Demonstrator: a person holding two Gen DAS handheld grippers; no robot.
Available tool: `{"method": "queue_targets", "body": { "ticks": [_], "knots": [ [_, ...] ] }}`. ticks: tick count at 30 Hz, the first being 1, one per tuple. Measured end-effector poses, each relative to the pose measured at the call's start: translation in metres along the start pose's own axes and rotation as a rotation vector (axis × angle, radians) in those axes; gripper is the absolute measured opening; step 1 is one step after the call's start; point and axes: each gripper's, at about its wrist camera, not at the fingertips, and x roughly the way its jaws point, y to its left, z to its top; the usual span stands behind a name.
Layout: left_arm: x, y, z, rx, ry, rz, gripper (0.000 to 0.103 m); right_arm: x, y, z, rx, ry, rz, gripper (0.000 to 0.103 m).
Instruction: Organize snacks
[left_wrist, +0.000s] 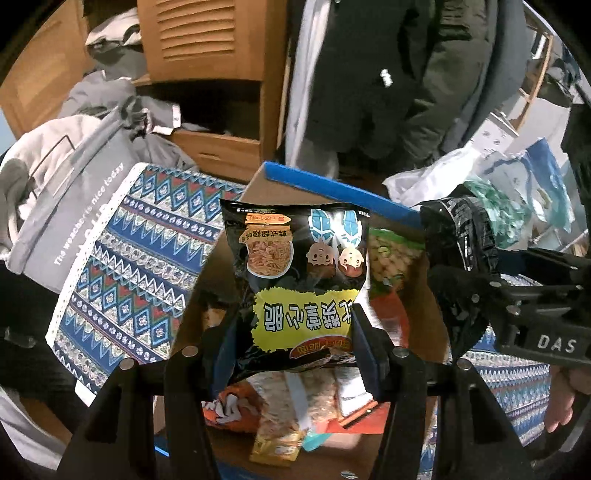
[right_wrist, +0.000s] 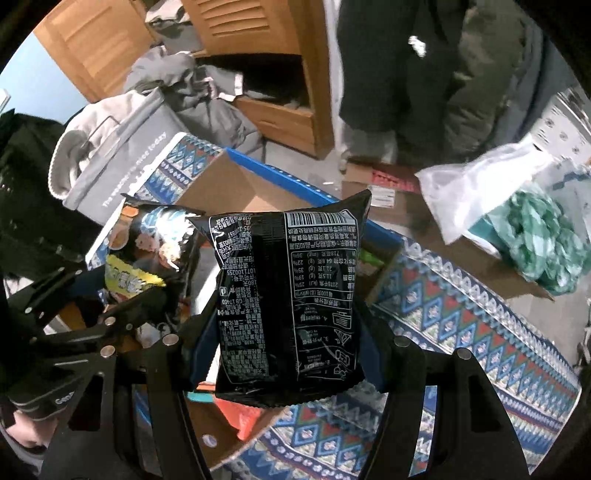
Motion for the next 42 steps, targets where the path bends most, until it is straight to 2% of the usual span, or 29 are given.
{"method": "queue_targets", "body": {
  "ticks": [3,7,9,13,16,18,20,23,25,28,33,37,38,40,42],
  "knots": [
    [0.007,0.009,0.0,-0.026,0.014,-0.002,0.058,0.006,0.006,0.005,-0.018,0.002,0.006,0.066],
    [0.011,0.019,0.0,-0.054,0.017,0.039,0.058,0.008,0.009,0.011,-0.027,-0.023,-0.012,0.066],
    [0.008,0.021,0.001,-0.061,0.007,0.032,0.059,0.009,0.01,0.012,-0.027,-0.029,-0.012,0.07],
    [-0.002,0.025,0.003,-0.076,-0.009,0.024,0.066,0.004,0.009,0.013,-0.008,-0.044,-0.001,0.074],
    [-0.011,0.025,0.003,-0.079,-0.022,0.02,0.067,-0.004,0.008,0.013,0.006,-0.062,0.004,0.074],
    [-0.016,0.024,0.003,-0.077,-0.03,0.016,0.068,-0.011,0.007,0.012,0.018,-0.073,0.013,0.074],
    [-0.024,0.023,0.002,-0.083,-0.042,0.008,0.073,-0.021,0.006,0.008,0.028,-0.089,-0.004,0.074],
    [-0.036,0.017,0.001,-0.076,-0.064,0.009,0.073,-0.034,0.005,0.002,0.04,-0.11,-0.028,0.074],
    [-0.046,0.012,0.002,-0.062,-0.079,-0.003,0.074,-0.043,0.003,-0.002,0.052,-0.127,-0.046,0.075],
    [-0.06,0.003,0.002,-0.036,-0.102,-0.013,0.08,-0.057,-0.001,-0.008,0.079,-0.15,-0.051,0.079],
    [-0.08,-0.012,-0.001,0.03,-0.146,-0.014,0.08,-0.084,-0.008,-0.021,0.123,-0.19,-0.043,0.08],
    [-0.093,-0.017,-0.003,0.034,-0.166,-0.035,0.081,-0.105,-0.011,-0.034,0.135,-0.227,-0.063,0.08],
    [-0.097,-0.018,-0.004,0.036,-0.177,-0.037,0.084,-0.109,-0.011,-0.036,0.138,-0.235,-0.068,0.08],
    [-0.102,-0.02,-0.005,0.036,-0.194,-0.023,0.089,-0.118,-0.011,-0.043,0.136,-0.255,-0.086,0.081],
    [-0.107,-0.023,-0.007,0.037,-0.217,-0.008,0.089,-0.125,-0.011,-0.049,0.124,-0.27,-0.111,0.081]
  ]
}}
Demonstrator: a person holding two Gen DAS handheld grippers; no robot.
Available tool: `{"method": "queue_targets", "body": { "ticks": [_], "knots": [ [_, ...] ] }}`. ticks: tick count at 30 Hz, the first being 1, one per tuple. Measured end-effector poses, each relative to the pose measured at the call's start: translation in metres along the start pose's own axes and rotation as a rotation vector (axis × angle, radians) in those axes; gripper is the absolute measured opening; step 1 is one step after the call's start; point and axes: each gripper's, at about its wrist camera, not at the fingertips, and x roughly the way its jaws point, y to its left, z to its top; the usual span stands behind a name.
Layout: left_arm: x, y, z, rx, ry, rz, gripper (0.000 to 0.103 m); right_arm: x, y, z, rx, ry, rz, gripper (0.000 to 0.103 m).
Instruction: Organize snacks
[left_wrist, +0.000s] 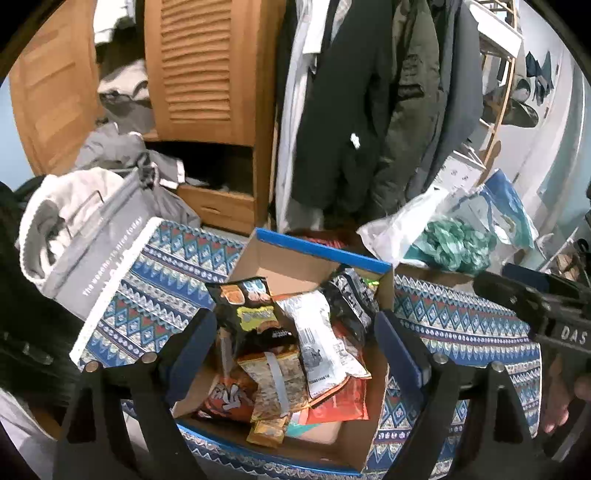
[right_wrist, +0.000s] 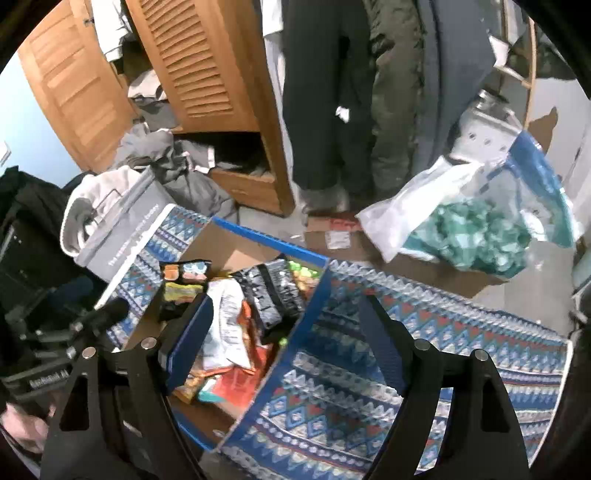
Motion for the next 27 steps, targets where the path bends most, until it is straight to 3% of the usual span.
{"method": "queue_targets", "body": {
  "ticks": [16,27],
  "knots": [
    [-0.023,-0.025,-0.002,0.067,-0.014,0.019,0.09,-0.035,-0.017,-0.022,-0.017,-0.077,-0.054,0.081],
    [-0.03,-0.04,-0.003,0.108,-0.032,0.023,0.09,-0.034,-0.027,-0.029,0.003,-0.061,-0.05,0.081]
  ]
}}
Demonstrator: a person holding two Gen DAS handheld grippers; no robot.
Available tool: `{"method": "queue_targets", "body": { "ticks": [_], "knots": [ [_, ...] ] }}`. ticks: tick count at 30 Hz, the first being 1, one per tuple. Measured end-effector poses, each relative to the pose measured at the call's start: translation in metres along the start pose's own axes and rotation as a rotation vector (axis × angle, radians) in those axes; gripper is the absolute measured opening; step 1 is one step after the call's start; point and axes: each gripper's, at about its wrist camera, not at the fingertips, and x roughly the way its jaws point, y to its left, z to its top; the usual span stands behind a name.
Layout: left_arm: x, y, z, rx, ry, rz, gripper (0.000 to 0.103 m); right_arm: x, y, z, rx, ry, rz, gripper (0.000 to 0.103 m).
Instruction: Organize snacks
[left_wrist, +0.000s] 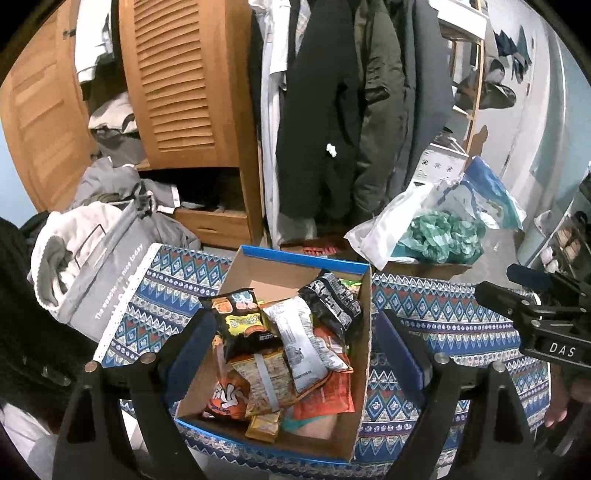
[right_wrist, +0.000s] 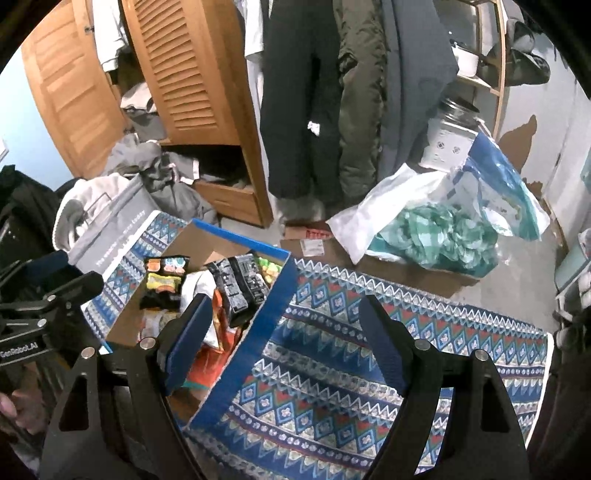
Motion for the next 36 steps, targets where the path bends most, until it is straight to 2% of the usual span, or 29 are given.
{"method": "queue_targets", "body": {
  "ticks": [22,36],
  "knots": [
    [0.0037,-0.0016,-0.0018,-0.012,0.023,0.0,0.09,-0.0029,-0.0002,-0.0026,-0.002,0.008,0.003,0.081],
    [-0.0057,-0.002,-0.0003,-0.026,-0.003,-0.019,0.09,0.0022,-0.0017,-0.0059,-0.001,0.019,-0.001,0.081]
  ]
}}
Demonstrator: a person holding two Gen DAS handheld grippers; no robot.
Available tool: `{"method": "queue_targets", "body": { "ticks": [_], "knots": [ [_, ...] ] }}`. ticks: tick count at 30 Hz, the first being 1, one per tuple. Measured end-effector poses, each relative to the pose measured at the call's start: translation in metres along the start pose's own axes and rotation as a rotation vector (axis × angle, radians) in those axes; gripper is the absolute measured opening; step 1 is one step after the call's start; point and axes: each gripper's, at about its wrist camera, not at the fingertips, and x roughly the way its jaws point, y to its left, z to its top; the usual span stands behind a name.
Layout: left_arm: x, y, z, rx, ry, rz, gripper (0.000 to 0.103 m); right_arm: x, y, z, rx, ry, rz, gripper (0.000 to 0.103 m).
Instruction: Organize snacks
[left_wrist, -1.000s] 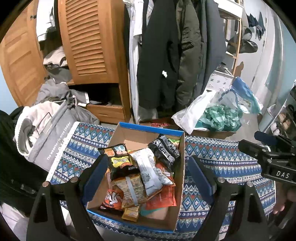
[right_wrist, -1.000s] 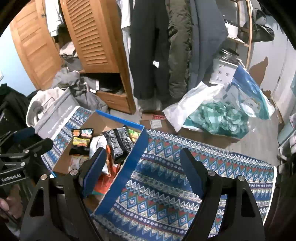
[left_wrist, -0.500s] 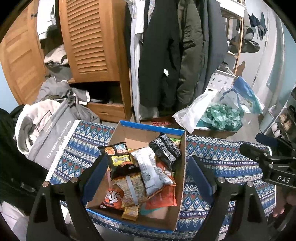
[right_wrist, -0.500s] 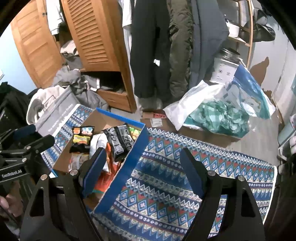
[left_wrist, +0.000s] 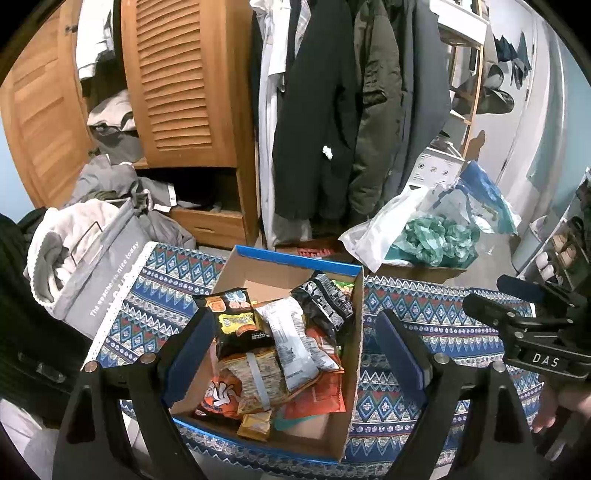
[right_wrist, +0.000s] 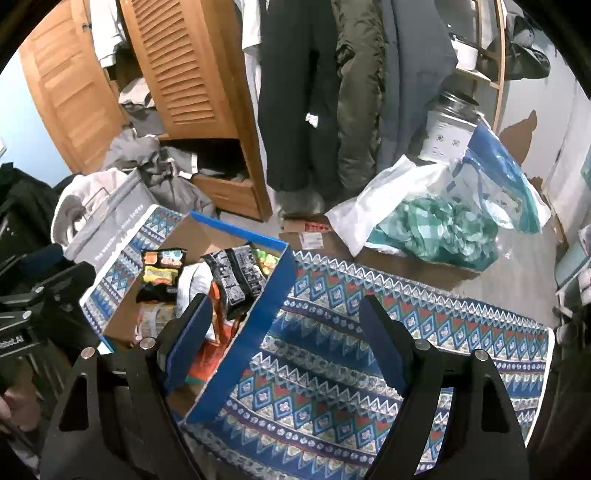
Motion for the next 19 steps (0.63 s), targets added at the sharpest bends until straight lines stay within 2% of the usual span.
{"method": "queue_targets", "body": {
  "ticks": [8,19],
  "knots": [
    [0.0007,-0.0004,-0.0012,0.0,0.01,0.01,0.09,0.0021,-0.0006,0.0001,-0.01,0.009,0.005,0.081],
    [0.0014,0.002,-0.0012,-0.022,0.008,-0.017,0.09,0.0022,0.0005,-0.0007,-0.008,0.014,0.002,0.081]
  ]
}}
